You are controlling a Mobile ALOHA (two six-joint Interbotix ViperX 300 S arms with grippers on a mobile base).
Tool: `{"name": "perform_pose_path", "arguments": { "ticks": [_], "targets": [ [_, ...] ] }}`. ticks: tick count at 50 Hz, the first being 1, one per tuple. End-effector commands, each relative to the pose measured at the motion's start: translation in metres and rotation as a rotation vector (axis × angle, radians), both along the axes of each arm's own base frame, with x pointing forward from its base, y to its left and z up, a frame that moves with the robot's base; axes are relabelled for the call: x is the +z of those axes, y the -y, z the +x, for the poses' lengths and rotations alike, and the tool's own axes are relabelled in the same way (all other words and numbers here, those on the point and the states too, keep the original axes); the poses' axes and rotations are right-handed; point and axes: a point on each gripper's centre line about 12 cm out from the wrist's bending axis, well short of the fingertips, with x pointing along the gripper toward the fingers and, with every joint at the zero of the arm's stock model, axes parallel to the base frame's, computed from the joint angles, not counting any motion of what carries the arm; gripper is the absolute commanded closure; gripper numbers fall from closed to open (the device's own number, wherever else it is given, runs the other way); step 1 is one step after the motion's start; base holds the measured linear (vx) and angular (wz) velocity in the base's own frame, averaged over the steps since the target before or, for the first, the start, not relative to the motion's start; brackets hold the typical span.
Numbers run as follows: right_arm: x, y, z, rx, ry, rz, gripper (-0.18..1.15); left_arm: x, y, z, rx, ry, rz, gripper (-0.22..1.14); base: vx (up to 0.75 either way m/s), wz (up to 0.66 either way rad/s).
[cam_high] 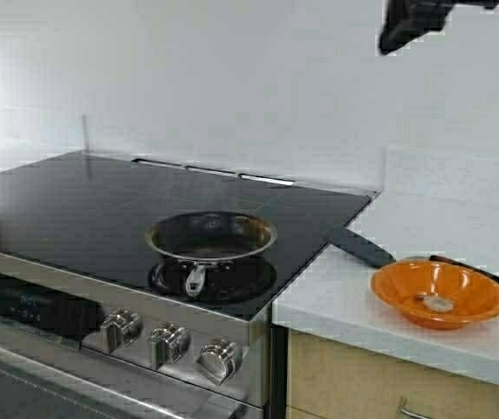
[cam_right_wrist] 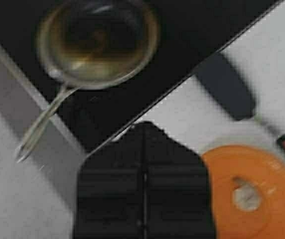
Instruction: Add oil to the pan and cook the shrimp and serve it
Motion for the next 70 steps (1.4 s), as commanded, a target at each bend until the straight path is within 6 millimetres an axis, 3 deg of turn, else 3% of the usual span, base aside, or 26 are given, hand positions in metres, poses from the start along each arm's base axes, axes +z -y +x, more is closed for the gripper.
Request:
{"name": "perform_pose_path", "arguments": {
  "ticks": [1,11,15,31,39,44,52,59,70],
  "targets": [
    [0.005,-0.017,-0.012,0.070,-0.028,-0.001,0.76,0.010,0.000,0.002,0.001,0.028,0.001,0.89,0.00,0.00],
    [-0.013,-0.040,-0.032,0.179,-0.109,-0.050,0.16,0.010,0.000,0.002,0.000,0.032,0.001,0.89,0.00,0.00],
    [-0.026,-0.049,-0.041,0.227,-0.136,-0.083,0.01,0.010,0.000,0.001,0.000,0.029,0.001,0.89,0.00,0.00],
    [-0.104,-0.084,-0.063,0.300,-0.292,-0.326,0.00,0.008,0.000,0.001,0.000,0.028,0.000,0.89,0.00,0.00],
    [-0.136,-0.090,-0.057,0.251,-0.302,-0.479,0.01,0.009,0.000,0.001,0.000,0.029,0.000,0.89,0.00,0.00],
    [-0.157,-0.088,-0.055,0.212,-0.256,-0.719,0.01,0.009,0.000,0.000,0.000,0.032,0.000,0.89,0.00,0.00],
    [-0.168,-0.096,-0.055,0.047,0.040,-1.101,0.00,0.010,0.000,0.000,0.001,0.037,0.000,0.89,0.00,0.00],
    [-0.191,-0.104,-0.061,0.034,0.039,-1.114,0.00,0.011,0.000,-0.001,0.001,0.038,-0.002,0.89,0.00,0.00],
    [-0.226,-0.097,-0.062,-0.040,0.012,-1.138,0.01,0.010,0.000,-0.001,0.002,0.038,-0.004,0.89,0.00,0.00]
  ]
}}
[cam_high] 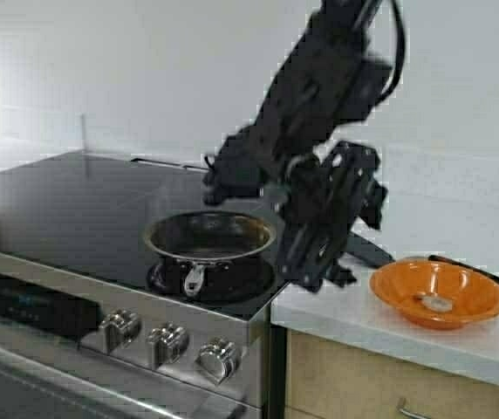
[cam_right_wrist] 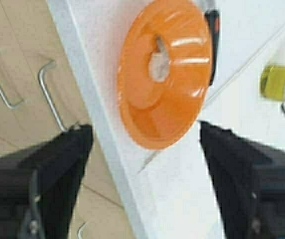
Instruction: Add oil to the pan and cook the shrimp and serve it
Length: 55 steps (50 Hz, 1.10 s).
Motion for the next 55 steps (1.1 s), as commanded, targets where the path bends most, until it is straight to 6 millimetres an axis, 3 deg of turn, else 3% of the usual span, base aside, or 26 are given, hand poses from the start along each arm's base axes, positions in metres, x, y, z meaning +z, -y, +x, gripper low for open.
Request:
{"name": "perform_pose_path", "arguments": {
  "ticks": [1,12,24,37,55],
  "targets": [
    [-0.010,0.001,0.001,-0.038,0.036,0.004,0.01,0.006,0.000,0.002,0.000,0.017,-0.003,0.89,0.00,0.00],
    [-0.042,0.018,0.013,-0.094,0.065,-0.022,0.01,0.005,0.000,0.002,0.002,0.015,-0.005,0.89,0.00,0.00],
    [-0.057,0.044,0.040,-0.143,0.091,-0.041,0.01,0.004,0.000,0.001,0.002,0.011,-0.006,0.89,0.00,0.00],
    [-0.072,0.049,0.064,-0.137,0.079,-0.001,0.06,0.003,0.000,0.001,0.000,0.009,-0.006,0.89,0.00,0.00],
    [-0.091,0.058,0.077,-0.167,0.033,0.018,0.24,0.002,0.000,0.001,0.002,0.006,-0.006,0.89,0.00,0.00]
  ]
}}
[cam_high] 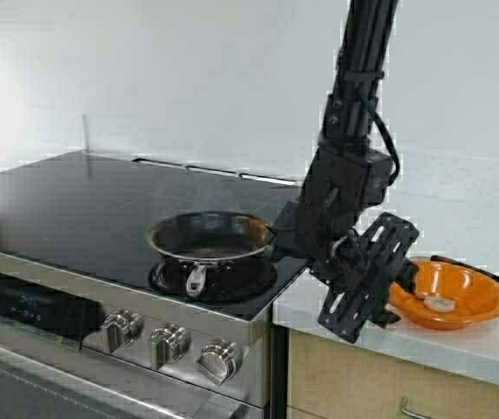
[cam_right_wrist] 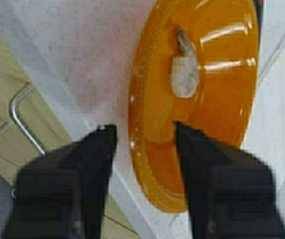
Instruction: Add oil to the pan and cook the shrimp and serve it
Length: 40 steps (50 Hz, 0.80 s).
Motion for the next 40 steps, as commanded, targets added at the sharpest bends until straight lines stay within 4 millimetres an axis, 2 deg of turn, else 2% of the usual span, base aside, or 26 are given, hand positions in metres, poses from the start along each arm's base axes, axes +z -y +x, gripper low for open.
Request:
{"name": "perform_pose_path", "arguments": {
  "ticks": [1,7,12,28,34,40],
  "targets": [
    [0.000,0.005,0.007,-0.018,0.004,0.011,0.25,0.002,0.000,0.001,0.000,0.005,0.001,0.89,0.00,0.00],
    [-0.006,0.011,0.010,-0.035,-0.013,0.009,0.27,0.002,0.000,0.002,0.000,0.006,0.001,0.89,0.00,0.00],
    [-0.008,0.012,0.010,-0.037,-0.025,0.018,0.34,0.002,0.000,0.001,0.001,0.005,0.001,0.89,0.00,0.00],
    [0.000,0.009,0.011,-0.008,-0.032,0.012,0.95,0.002,0.000,0.001,0.001,0.006,0.001,0.89,0.00,0.00],
    [0.014,-0.003,0.011,0.028,-0.017,0.025,0.93,0.002,0.000,0.001,0.001,0.006,0.001,0.89,0.00,0.00],
    [0.038,-0.024,0.012,0.088,0.011,0.056,0.92,0.002,0.000,0.001,0.001,0.005,0.001,0.89,0.00,0.00]
  ]
}}
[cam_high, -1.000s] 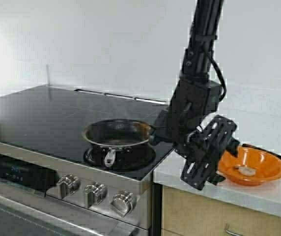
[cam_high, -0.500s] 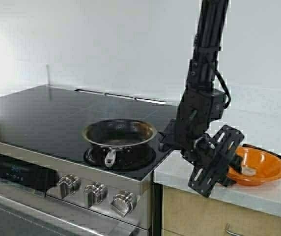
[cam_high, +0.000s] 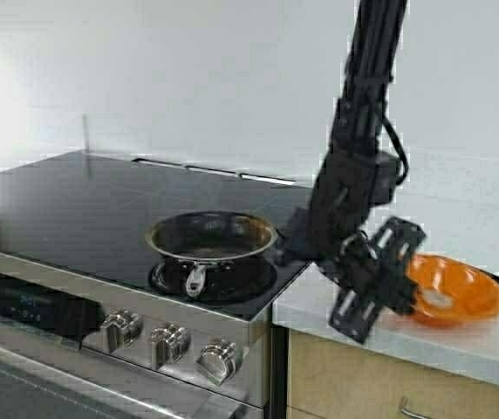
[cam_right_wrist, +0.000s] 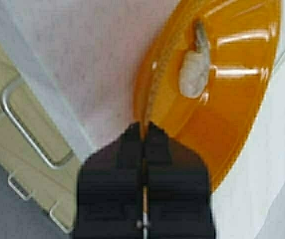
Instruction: Add oil to the pan and cook the shrimp and serve it
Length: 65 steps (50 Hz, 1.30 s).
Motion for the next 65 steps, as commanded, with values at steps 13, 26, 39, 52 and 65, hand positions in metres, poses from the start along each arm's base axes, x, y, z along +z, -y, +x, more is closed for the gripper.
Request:
{"name": "perform_pose_path", "arguments": {
  "ticks": [13,26,39,52,65],
  "targets": [
    [0.089,-0.064,0.014,0.121,0.128,0.174,0.92,0.002,0.000,0.002,0.000,0.006,0.001,0.89,0.00,0.00],
    [0.161,-0.126,0.039,0.214,0.158,0.504,0.92,0.003,0.000,0.002,0.001,0.008,0.001,0.89,0.00,0.00],
    [0.211,-0.175,0.072,0.312,0.191,0.775,0.92,0.003,0.000,0.001,0.001,0.009,0.001,0.89,0.00,0.00],
    [0.215,-0.176,0.123,0.303,0.098,1.129,0.92,0.004,0.000,0.001,0.000,0.012,0.000,0.89,0.00,0.00],
    [0.197,-0.165,0.156,0.237,0.017,1.498,0.92,0.004,0.000,0.001,0.000,0.012,0.000,0.89,0.00,0.00]
  ]
}}
